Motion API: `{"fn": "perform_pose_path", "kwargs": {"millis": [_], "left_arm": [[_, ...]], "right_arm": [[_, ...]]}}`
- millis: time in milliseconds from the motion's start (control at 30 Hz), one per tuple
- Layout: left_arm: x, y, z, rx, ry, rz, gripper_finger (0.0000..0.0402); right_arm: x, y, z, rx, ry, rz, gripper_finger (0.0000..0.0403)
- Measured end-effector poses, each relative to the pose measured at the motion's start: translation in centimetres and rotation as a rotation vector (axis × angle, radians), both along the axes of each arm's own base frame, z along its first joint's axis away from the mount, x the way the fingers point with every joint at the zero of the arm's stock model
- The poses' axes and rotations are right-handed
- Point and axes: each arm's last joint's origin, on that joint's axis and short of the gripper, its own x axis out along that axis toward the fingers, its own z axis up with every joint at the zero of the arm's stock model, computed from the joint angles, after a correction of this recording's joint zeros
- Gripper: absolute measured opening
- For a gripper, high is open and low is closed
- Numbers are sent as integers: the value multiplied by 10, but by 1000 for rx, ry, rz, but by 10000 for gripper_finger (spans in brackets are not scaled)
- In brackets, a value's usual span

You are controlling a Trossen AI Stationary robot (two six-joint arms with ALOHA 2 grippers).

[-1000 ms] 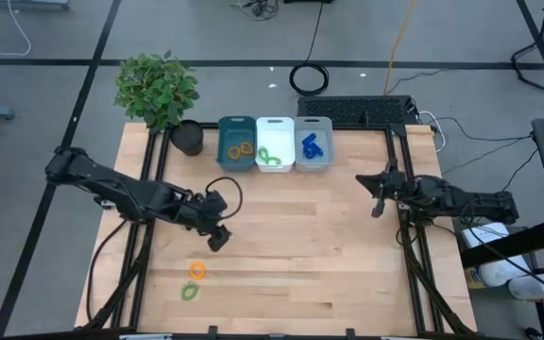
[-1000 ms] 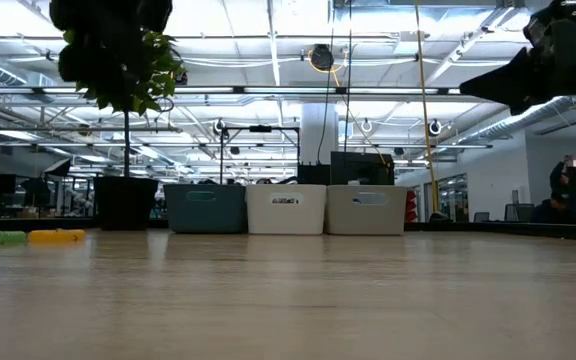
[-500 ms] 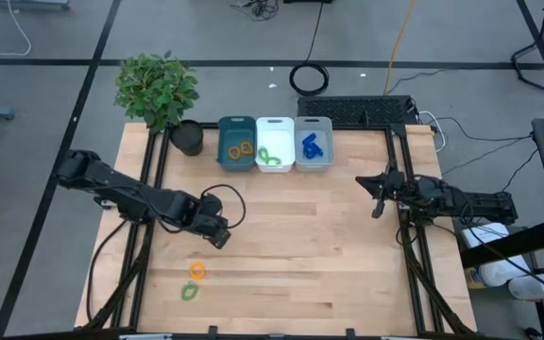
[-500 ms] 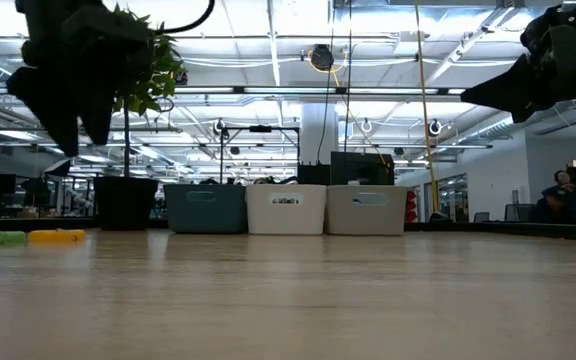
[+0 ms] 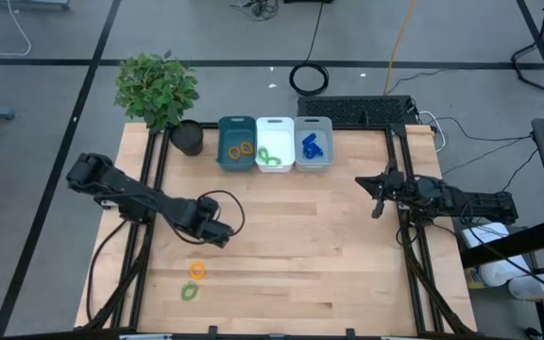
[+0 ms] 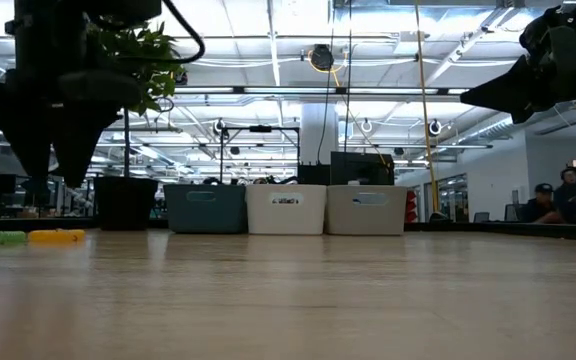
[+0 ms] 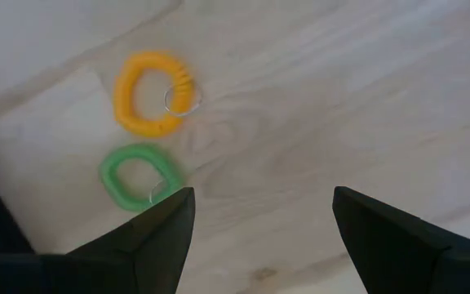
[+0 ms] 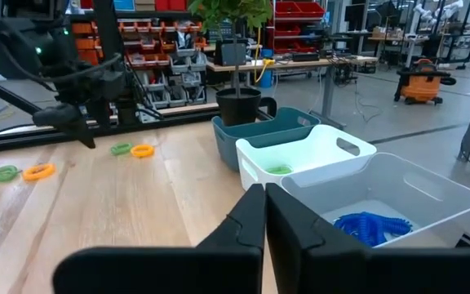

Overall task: Sort spring keychains
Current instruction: Put the green spring keychain in the white bin

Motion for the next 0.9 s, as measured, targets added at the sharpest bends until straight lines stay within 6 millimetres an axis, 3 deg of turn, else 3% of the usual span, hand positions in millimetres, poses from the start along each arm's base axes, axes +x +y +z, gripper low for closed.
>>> {"fn": "perform_pose_path", "kwargs": {"millis": [167,400,900], "left_arm": [[-10,1,-15,24,38,78,301],[-42,13,-35,26,95,175,301],[-49,25,-70,-83,-52,100,292]], "right_arm": [[0,0,0,0,0,0,0],[0,0,0,0,0,0,0],[0,0,0,0,0,0,0]]}}
